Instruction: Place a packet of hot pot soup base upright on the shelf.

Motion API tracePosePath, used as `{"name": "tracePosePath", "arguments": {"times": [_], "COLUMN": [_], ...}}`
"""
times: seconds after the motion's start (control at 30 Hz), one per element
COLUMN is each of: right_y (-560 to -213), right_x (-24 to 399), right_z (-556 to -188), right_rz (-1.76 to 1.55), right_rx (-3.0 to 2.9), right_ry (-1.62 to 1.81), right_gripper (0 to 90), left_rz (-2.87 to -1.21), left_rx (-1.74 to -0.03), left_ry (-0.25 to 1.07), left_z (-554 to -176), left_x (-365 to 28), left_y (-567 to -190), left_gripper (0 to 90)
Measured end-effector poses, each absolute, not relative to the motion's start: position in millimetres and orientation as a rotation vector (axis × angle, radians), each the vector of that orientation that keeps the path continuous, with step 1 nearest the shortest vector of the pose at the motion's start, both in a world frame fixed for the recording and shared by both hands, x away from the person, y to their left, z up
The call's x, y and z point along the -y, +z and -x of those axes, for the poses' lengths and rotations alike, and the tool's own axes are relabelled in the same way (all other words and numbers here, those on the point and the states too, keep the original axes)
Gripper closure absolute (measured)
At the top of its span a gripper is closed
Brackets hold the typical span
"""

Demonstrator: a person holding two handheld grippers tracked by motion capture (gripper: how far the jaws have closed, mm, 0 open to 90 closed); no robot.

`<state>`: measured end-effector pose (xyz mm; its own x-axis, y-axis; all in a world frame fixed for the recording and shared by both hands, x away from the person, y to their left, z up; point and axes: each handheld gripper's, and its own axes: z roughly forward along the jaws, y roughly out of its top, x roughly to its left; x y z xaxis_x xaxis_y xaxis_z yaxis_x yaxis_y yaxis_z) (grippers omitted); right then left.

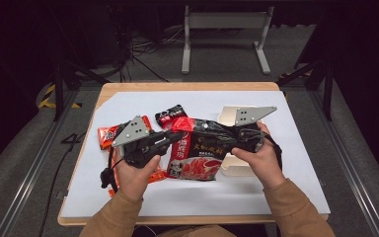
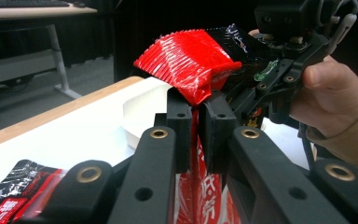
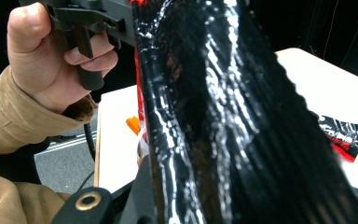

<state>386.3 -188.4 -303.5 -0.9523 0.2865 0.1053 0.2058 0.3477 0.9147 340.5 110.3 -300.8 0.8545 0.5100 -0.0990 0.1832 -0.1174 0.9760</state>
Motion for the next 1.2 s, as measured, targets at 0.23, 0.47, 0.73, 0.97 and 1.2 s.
{"name": "tracePosePath", "arguments": {"times": [0.23,0.47,0.73,0.97,1.2], "right_y": [-290,-275,-255,-242,-233], "right_x": [188,190,199,209,222], "right_z": [-386,-387,-393,-402,-417], "right_rz": [-0.444,-0.44,-0.44,-0.462,-0.476], "right_rx": [-2.516,-2.494,-2.46,-2.417,-2.381], "right_ry": [1.661,1.619,1.578,1.562,1.546], "right_gripper": [81.5,81.6,81.5,81.5,81.5], "left_rz": [-1.664,-1.622,-1.642,-1.662,-1.664], "left_rx": [-0.531,-0.542,-0.594,-0.647,-0.675], "left_ry": [0.271,0.293,0.318,0.319,0.321], "left_z": [-341,-339,-344,-355,-359], "left_x": [-117,-128,-134,-139,-145], "left_y": [-298,-291,-291,-299,-303], "left_gripper": [72.8,61.3,52.1,51.0,49.8]}}
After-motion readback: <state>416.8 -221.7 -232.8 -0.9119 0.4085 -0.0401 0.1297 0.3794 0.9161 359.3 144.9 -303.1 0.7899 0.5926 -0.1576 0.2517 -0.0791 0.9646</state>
